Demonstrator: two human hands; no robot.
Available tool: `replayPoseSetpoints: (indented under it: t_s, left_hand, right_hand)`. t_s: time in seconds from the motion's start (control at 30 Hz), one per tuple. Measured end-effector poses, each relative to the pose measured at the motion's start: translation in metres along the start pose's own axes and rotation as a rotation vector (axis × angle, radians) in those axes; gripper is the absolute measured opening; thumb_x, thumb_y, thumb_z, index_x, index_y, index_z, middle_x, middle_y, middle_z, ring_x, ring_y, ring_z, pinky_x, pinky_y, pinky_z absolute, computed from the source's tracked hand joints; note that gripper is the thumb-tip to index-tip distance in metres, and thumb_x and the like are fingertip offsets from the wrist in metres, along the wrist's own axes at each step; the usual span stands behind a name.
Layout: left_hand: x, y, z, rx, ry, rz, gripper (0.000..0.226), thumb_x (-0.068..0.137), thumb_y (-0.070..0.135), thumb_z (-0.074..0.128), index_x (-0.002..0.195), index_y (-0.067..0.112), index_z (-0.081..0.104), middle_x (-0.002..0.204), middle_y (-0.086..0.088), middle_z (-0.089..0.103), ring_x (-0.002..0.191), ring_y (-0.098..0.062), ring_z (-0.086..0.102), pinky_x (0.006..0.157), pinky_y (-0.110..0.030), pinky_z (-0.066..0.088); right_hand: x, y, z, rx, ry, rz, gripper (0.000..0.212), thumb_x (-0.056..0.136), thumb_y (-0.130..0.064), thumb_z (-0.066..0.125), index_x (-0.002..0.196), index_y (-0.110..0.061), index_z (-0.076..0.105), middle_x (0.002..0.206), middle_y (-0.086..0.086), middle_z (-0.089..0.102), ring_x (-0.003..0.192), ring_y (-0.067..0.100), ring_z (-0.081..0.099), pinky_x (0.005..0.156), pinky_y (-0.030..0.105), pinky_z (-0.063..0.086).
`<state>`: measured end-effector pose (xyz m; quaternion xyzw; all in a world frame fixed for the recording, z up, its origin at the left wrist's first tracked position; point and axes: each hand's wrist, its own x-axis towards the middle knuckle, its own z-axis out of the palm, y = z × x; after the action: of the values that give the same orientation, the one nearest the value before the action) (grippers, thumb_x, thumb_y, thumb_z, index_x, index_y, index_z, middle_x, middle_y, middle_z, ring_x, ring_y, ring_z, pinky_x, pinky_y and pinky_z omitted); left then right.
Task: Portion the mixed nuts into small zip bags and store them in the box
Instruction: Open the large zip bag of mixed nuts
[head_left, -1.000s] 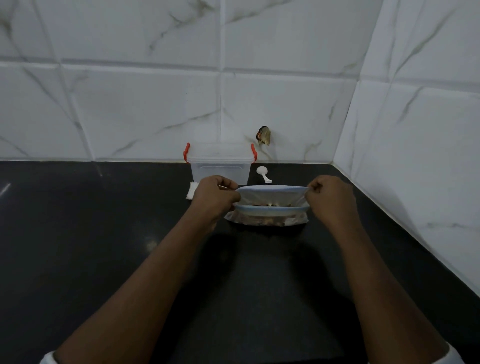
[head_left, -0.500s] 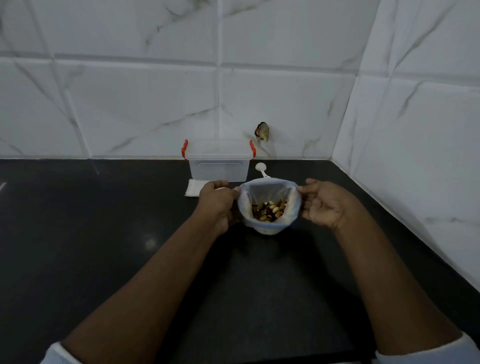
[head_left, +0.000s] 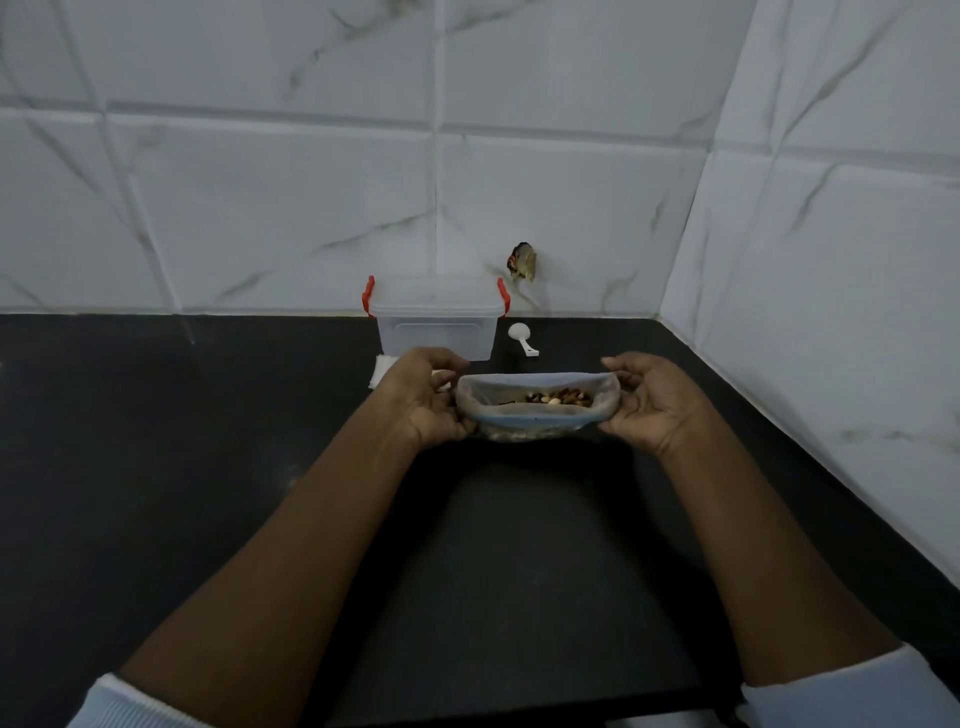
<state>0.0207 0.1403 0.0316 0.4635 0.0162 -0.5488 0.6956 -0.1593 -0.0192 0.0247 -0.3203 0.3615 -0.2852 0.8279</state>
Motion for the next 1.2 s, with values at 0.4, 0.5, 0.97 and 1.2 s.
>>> replayPoseSetpoints:
  t_s: [0.4,0.5,0.97,1.2]
  left_hand:
    - [-0.001,-0.022,0.015,0.404,0.099,0.271,0.058,0.084,-0.018,0.053,0.124,0.024,0.053,0.118,-0.011,0.050,0.099,-0.029,0.059,0.070,-0.037,0.059]
    - [0.000,-0.022,0.015,0.343,0.117,0.242,0.065,0.084,-0.020,0.049,0.126,0.028,0.052,0.118,-0.011,0.046,0.100,-0.033,0.058,0.064,-0.039,0.059]
    - [-0.009,-0.018,0.021,0.146,0.122,0.109,0.042,0.084,-0.027,0.041,0.101,0.010,0.054,0.126,-0.023,0.042,0.124,-0.047,0.049,0.083,-0.049,0.058]
    - [-0.013,-0.020,0.017,-0.034,0.070,0.105,0.043,0.085,-0.016,0.042,0.123,0.002,0.047,0.130,-0.025,0.044,0.101,-0.041,0.055,0.059,-0.045,0.055]
  right_hand:
    - [0.001,0.011,0.004,-0.854,0.119,-0.303,0.061,0.092,0.007,0.058,0.131,-0.037,0.044,0.118,0.010,0.054,0.098,0.024,0.066,0.075,0.038,0.061]
    - [0.003,0.010,0.003,-0.821,0.149,-0.261,0.060,0.094,0.005,0.061,0.132,-0.038,0.043,0.118,0.011,0.055,0.093,0.024,0.066,0.066,0.035,0.059]
    - [0.016,0.007,0.003,-0.058,0.112,-0.154,0.053,0.095,0.020,0.044,0.127,-0.022,0.049,0.127,0.020,0.051,0.101,0.029,0.059,0.080,0.048,0.054]
    - [0.014,0.007,0.001,0.016,0.146,-0.088,0.056,0.099,0.014,0.044,0.148,-0.014,0.046,0.145,0.018,0.046,0.127,0.034,0.054,0.088,0.045,0.050]
